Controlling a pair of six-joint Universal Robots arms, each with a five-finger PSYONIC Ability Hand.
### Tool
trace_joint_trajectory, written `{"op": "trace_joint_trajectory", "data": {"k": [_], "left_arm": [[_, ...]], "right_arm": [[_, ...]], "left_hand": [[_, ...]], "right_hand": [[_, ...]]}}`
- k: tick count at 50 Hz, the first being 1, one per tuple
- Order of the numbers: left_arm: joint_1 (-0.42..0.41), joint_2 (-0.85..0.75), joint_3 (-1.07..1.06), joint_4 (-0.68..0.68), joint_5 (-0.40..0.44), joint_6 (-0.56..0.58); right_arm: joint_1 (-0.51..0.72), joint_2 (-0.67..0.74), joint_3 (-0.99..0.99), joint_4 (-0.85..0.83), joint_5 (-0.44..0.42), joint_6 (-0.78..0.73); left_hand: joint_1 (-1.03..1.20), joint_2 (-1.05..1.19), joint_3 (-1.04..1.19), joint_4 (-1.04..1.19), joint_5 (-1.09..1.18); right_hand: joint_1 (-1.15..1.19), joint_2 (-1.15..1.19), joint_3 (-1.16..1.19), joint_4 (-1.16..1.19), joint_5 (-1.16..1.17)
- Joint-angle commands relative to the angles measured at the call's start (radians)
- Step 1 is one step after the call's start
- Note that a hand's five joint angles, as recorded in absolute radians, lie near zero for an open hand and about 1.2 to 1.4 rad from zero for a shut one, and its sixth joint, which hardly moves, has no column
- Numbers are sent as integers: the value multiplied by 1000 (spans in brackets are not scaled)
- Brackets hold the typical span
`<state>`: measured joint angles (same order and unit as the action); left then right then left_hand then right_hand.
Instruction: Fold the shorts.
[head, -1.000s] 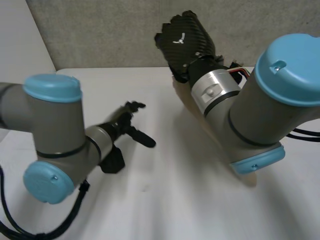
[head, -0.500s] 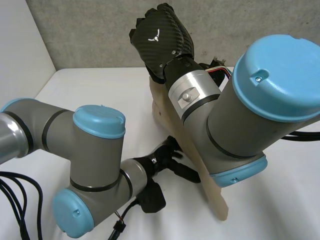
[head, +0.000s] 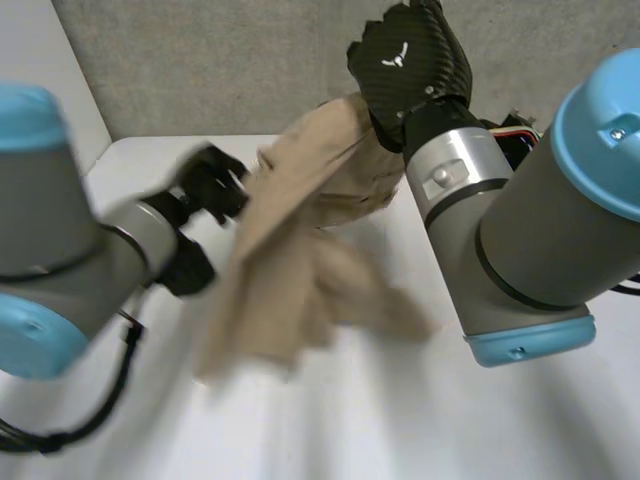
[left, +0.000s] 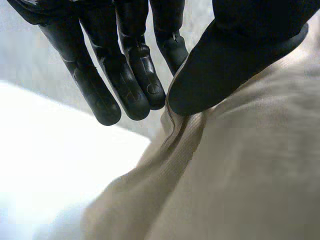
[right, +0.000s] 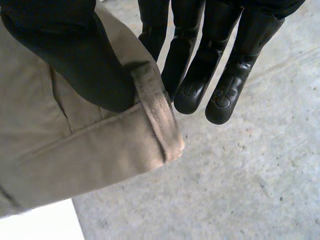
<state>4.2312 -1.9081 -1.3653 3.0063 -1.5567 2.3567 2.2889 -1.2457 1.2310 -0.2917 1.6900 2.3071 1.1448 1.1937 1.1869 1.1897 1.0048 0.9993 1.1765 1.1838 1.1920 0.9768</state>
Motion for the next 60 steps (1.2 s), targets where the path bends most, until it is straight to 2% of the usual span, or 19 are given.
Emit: {"op": "trace_joint_trajectory", "data": {"k": [1,6,9,10,11,15,20,24,34,40,46,49,60], "left_arm": [[111,75,66,-1,50,338],[104,-24,58,43,50,489],[78,-162,64,66,46,578],[69,-186,69,68,44,591],[49,-237,77,69,44,625],[27,-331,101,68,30,693],[29,-316,80,63,20,704],[39,-186,39,59,21,704],[35,171,-282,55,20,719],[15,274,-484,65,18,719],[-52,288,-571,60,15,719],[-85,284,-610,62,7,719],[-83,209,-649,161,-123,720]], "right_arm": [[-14,-20,146,51,8,6],[-28,-17,209,120,34,49],[-43,11,242,135,28,133],[-52,38,249,135,25,177],[-58,63,249,137,23,205],[-77,141,240,143,22,302],[-106,169,242,143,19,350],[-123,173,246,134,22,367],[-123,241,223,132,19,506],[-120,265,205,134,19,508],[-118,261,202,135,19,508],[-118,255,203,137,19,508],[-120,244,206,140,19,511]], "left_hand": [[251,203,209,207,217],[251,203,209,207,217],[251,203,209,207,217],[185,136,143,140,150],[-60,-109,-102,-105,-94],[-551,-600,-593,-596,-586],[-626,-675,-668,-671,-660],[-802,-851,-844,-847,-836],[-793,-842,-835,-838,-828],[-755,-804,-797,-800,-790],[-541,-590,-583,-586,-575],[-544,-593,-586,-589,-578],[-596,-645,-639,-641,-631]], "right_hand": [[397,220,213,204,245],[397,220,213,204,245],[397,220,213,204,245],[397,220,213,204,245],[397,220,213,204,245],[397,220,213,204,245],[397,220,213,204,245],[397,220,213,204,245],[397,220,213,204,245],[397,220,213,204,245],[397,220,213,204,245],[397,220,213,204,245],[397,220,213,204,245]]}}
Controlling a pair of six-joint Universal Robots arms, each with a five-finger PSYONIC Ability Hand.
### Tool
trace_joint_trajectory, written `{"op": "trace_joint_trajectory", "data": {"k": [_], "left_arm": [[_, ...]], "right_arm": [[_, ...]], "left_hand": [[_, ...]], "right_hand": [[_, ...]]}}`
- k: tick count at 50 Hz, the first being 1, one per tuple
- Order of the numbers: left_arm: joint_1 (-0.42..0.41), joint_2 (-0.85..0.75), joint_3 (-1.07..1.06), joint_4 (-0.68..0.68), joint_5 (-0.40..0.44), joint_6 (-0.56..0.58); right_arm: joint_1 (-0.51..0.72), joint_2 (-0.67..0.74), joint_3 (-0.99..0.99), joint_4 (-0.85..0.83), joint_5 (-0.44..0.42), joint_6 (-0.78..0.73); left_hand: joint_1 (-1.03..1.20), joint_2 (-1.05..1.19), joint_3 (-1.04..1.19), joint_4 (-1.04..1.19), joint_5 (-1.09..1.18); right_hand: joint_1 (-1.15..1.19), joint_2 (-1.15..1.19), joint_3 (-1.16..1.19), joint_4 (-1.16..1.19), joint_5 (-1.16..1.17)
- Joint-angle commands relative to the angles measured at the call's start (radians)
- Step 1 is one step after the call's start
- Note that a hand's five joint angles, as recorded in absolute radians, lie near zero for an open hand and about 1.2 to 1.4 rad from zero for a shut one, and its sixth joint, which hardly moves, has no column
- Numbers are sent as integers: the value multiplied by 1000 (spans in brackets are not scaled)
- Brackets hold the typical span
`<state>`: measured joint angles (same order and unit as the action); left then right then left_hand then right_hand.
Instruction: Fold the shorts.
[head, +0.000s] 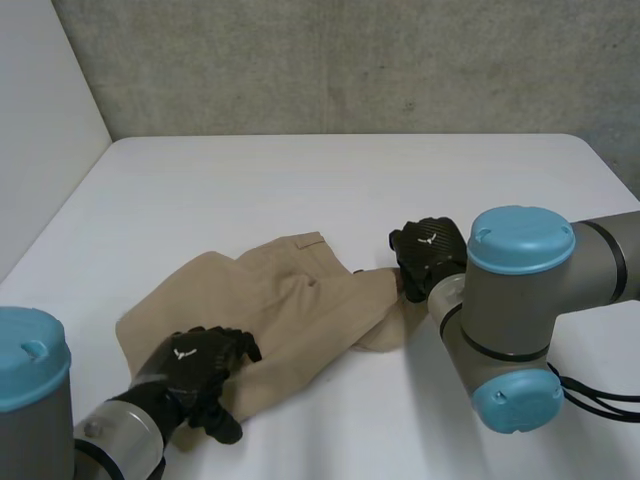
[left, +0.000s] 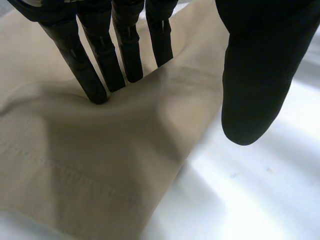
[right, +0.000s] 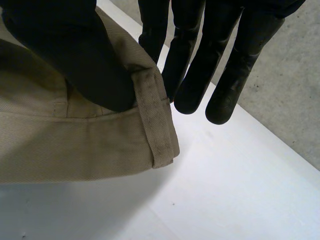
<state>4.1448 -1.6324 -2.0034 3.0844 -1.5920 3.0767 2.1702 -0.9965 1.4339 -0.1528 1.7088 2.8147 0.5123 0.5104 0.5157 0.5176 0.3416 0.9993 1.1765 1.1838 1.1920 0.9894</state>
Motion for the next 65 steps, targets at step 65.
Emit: {"op": "trace_joint_trajectory", "data": {"k": [65], "left_arm": [[71,375,773,-346,102,53]], "right_arm": [[-113,-736,-241,463,-140,-242]], "left_hand": [[884,886,881,879,880]], "right_hand": [[397,220,213,204,232]]}}
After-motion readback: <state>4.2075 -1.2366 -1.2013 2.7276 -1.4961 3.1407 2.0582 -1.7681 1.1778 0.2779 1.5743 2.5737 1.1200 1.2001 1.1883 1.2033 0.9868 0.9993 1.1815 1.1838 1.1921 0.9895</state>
